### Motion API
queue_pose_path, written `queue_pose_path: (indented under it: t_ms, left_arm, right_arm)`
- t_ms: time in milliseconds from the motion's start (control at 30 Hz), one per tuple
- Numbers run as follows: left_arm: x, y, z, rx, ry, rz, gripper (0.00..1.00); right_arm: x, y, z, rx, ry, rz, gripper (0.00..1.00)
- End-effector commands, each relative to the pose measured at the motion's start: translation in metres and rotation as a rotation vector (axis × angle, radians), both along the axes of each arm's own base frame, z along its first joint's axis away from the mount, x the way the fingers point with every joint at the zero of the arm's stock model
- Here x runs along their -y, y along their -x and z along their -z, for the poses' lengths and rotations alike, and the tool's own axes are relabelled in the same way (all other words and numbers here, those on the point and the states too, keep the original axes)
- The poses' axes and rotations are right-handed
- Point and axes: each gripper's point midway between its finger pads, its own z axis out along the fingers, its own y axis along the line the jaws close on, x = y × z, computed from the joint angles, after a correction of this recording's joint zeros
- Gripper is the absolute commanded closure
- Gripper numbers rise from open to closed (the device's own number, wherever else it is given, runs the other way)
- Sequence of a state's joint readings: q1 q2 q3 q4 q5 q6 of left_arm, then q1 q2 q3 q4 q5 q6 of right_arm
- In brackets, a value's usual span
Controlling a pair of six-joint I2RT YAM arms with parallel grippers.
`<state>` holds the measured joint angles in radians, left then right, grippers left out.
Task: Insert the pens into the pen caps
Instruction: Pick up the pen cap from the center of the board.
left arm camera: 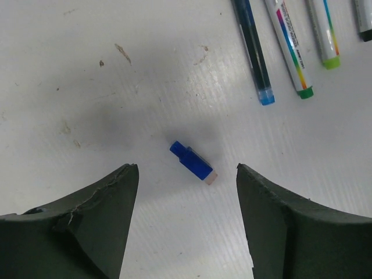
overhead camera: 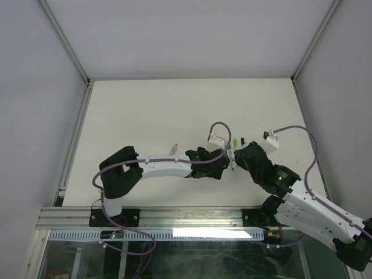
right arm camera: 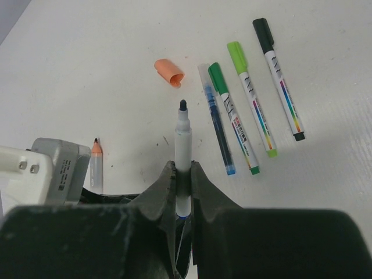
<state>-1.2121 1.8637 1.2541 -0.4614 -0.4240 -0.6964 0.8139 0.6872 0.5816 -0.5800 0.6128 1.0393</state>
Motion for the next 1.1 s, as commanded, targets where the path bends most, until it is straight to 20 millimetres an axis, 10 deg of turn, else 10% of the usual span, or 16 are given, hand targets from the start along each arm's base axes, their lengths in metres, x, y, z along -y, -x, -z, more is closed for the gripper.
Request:
queue_pose_path:
  t_ms: [0, 567, 1067]
  left_arm:
    - [0.009, -0.010, -0.009, 0.053, -0.010, -0.038, 0.32]
    - [0.000, -0.004, 0.012, 0.041, -0.117, 0.076, 0.93]
    - [-0.029, 0.000, -0.044, 0.154, -0.032, 0.701, 1.00]
  right_arm:
    - [0.000, -0.006, -0.012, 0.036, -0.069, 0.050, 0.91]
    - [-0.001, -0.002, -0.007, 0.029, -0.092, 0.045, 0.91]
    - [-0.005, -0.002, -0.014, 0.054, -0.114, 0.016, 0.91]
